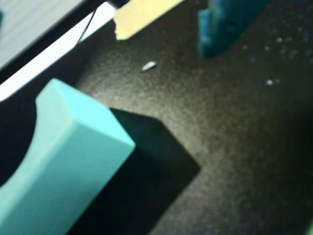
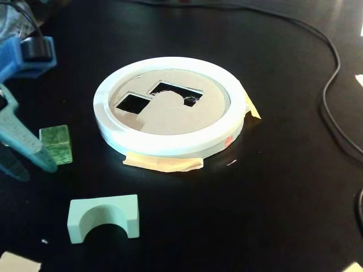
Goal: Pick up the U shape block and drop it in corresponding U shaped hole
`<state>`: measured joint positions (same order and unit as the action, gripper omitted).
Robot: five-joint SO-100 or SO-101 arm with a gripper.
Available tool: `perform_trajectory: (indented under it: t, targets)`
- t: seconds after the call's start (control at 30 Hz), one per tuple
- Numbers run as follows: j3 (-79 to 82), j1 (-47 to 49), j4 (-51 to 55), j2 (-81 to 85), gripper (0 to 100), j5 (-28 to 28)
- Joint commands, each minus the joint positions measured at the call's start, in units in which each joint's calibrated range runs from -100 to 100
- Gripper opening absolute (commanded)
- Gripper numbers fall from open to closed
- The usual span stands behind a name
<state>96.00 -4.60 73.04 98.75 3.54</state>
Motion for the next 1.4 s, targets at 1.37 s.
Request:
perform_trajectory:
  t: [1.37]
  targets:
    - [-0.2,-0.9,-0.6,0.7,68,-2.3]
